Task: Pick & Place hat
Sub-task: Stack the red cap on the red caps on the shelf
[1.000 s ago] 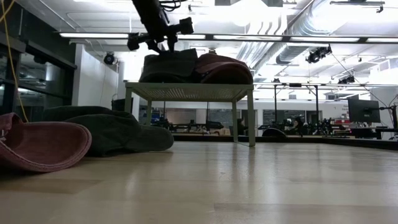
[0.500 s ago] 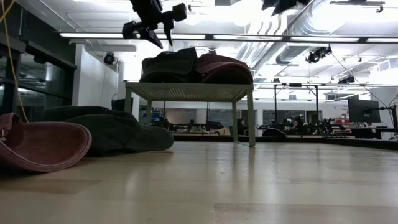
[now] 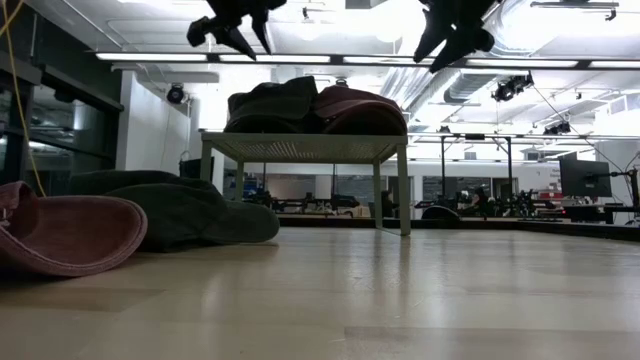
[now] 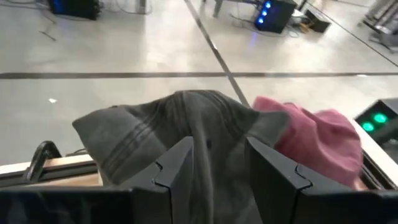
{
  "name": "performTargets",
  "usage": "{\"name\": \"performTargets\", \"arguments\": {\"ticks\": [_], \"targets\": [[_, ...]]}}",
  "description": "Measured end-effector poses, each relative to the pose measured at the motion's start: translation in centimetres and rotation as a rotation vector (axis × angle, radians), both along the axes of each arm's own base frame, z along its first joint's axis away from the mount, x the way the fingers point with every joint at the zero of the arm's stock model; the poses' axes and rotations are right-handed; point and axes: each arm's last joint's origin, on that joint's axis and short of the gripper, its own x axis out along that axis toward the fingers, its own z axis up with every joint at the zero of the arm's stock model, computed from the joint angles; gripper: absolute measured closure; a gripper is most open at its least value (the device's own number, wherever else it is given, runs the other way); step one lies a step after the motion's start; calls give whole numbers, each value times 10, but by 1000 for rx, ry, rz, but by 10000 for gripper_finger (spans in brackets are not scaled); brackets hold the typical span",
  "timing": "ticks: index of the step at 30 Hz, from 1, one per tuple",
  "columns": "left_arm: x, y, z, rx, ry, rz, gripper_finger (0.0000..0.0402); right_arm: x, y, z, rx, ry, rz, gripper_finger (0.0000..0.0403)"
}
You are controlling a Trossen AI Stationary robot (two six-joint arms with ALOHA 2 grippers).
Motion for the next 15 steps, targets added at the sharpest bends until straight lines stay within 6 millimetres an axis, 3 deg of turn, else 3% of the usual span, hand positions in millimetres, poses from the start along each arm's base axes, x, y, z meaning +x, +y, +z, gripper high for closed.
{"name": "performTargets", "arguments": {"ticks": [10, 15], "targets": [[-24, -8, 13, -10, 33, -87, 259, -12, 5, -11, 62, 169, 14, 144], [-28, -22, 13, -12, 68, -130, 259, -13, 13, -14, 58, 241, 75, 144]]}}
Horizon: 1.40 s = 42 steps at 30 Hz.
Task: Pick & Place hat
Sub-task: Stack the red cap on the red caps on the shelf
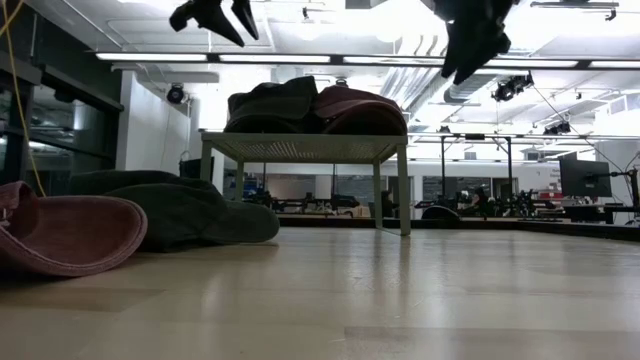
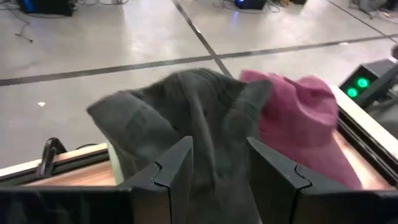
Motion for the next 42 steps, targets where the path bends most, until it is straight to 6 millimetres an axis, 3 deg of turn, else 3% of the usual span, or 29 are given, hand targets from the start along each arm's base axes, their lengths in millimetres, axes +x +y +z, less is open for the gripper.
{"name": "performTargets", "arguments": {"ticks": [17, 27, 42], "targets": [[3, -65, -4, 13, 40, -206, 259, 13, 40, 0, -32, 12, 182, 145], [-6, -99, -11, 5, 122, -348, 259, 18, 81, 1, 29, -85, 130, 145], [-29, -146, -27, -300, 312, -741, 259, 18, 135, -1, 183, -238, 14, 145]]}}
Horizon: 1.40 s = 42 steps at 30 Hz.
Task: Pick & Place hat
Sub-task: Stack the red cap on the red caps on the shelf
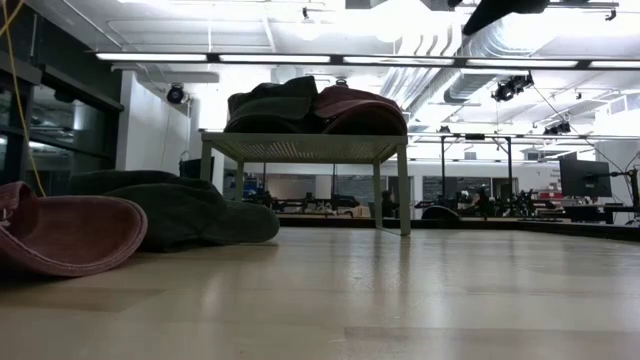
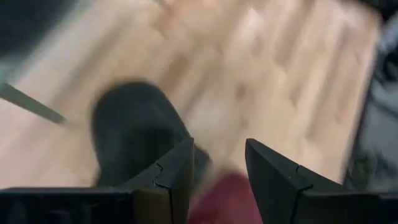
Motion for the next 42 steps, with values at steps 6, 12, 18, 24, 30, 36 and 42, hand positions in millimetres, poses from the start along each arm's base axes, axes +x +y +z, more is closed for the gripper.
{"name": "performTargets", "arguments": {"ticks": [6, 12, 18, 24, 30, 36, 42], "targets": [[-15, -22, -5, -120, 136, -221, 259, 1, 22, -5, 34, -3, 20, 145], [-29, -45, -6, -159, 173, -349, 259, 7, 40, -16, 56, 27, 31, 145], [-38, -64, -10, -180, 204, -392, 259, 14, 59, -28, 56, 67, 57, 145], [-34, -96, -32, -92, 297, -483, 259, 21, 71, -36, 51, 73, 89, 145], [-23, -117, -57, -70, 410, -503, 244, 24, 73, -37, 64, 62, 93, 145], [-13, -132, -81, -78, 533, -519, 166, 26, 74, -36, 81, 46, 99, 145], [-6, -139, -103, -5, 627, -505, 119, 27, 76, -35, 105, 30, 111, 145]]}}
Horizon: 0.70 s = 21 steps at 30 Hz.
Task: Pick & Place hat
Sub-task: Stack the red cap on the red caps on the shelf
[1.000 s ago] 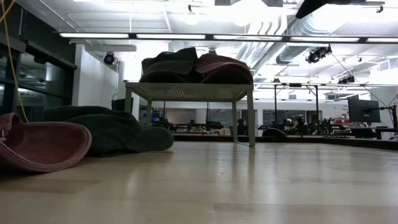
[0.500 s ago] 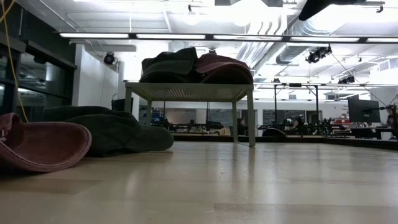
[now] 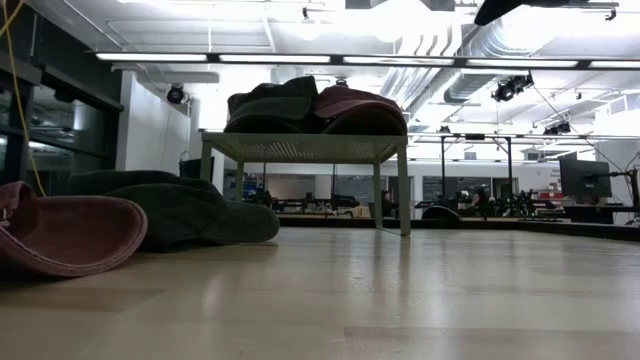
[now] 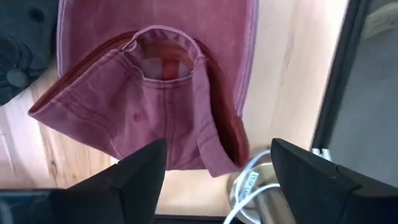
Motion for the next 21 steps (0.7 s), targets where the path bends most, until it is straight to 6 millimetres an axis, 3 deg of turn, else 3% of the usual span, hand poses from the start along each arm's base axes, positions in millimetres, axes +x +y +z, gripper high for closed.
{"name": "performTargets", "arguments": {"ticks": [5, 16, 21], "targets": [[1, -5, -7, 2, 30, -28, 117, 0, 1, 0, 30, 6, 13, 145], [-19, -23, -8, 13, 3, -101, 117, 0, 2, 0, 50, 13, 24, 145], [-25, -21, -21, 43, 30, -86, 117, 0, 2, 0, 47, 12, 26, 145]]}}
